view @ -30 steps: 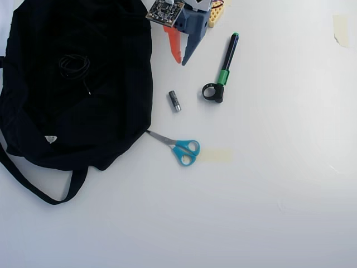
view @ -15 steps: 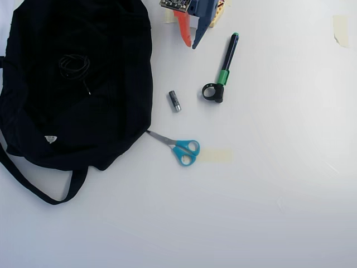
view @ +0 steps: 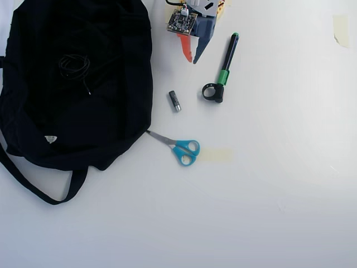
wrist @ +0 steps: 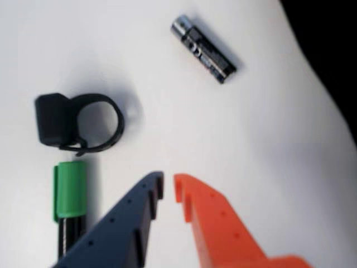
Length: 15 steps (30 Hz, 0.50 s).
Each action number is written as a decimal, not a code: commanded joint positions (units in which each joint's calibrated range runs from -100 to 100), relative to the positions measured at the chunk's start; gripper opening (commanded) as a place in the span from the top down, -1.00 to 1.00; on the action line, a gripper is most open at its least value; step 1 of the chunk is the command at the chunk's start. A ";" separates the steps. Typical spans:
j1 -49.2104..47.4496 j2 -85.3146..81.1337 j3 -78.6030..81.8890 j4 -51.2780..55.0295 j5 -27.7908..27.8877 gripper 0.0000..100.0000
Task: Put the cable into the black bag
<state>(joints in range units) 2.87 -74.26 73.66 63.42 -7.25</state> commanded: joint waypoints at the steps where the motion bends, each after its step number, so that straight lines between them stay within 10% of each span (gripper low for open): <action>1: -1.29 -2.92 1.81 -1.75 0.23 0.96; 15: -7.88 -19.68 22.29 -0.97 0.38 0.96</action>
<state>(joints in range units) -4.56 -90.37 92.69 62.56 -7.25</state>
